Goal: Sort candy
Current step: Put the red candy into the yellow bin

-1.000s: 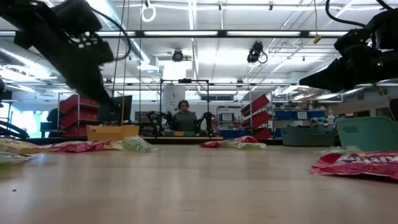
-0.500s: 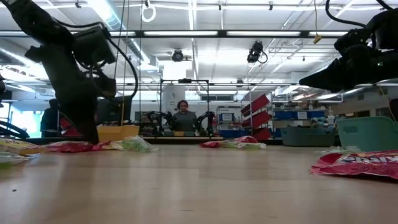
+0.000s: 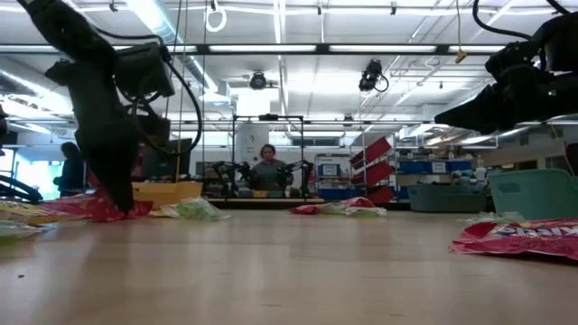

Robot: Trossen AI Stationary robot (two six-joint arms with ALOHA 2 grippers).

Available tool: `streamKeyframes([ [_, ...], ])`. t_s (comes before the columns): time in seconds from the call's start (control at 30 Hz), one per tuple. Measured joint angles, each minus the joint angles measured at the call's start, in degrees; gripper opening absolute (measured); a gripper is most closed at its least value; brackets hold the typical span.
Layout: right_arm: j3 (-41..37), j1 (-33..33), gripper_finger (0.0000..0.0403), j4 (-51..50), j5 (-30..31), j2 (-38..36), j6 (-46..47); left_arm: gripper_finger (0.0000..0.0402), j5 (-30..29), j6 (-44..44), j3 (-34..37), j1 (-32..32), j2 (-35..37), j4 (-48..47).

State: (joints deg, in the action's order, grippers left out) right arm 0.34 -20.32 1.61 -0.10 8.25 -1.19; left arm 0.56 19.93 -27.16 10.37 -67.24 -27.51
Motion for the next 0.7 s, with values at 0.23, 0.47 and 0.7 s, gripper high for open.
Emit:
streamKeyframes([
  [0.23,0.0,0.0,0.0023,0.0,0.0,0.0,0.0,0.0008,-0.7,-1.6,-8.8,0.0,0.0,-8.8],
  [0.47,0.0,0.0,0.0023,0.0,0.0,0.0,0.0,0.0002,0.2,-0.5,-11.2,0.0,0.1,-11.1],
  [0.7,0.0,0.0,0.0023,0.0,0.0,0.0,0.0,0.0037,0.6,-3.2,-8.5,0.0,0.1,-11.1],
])
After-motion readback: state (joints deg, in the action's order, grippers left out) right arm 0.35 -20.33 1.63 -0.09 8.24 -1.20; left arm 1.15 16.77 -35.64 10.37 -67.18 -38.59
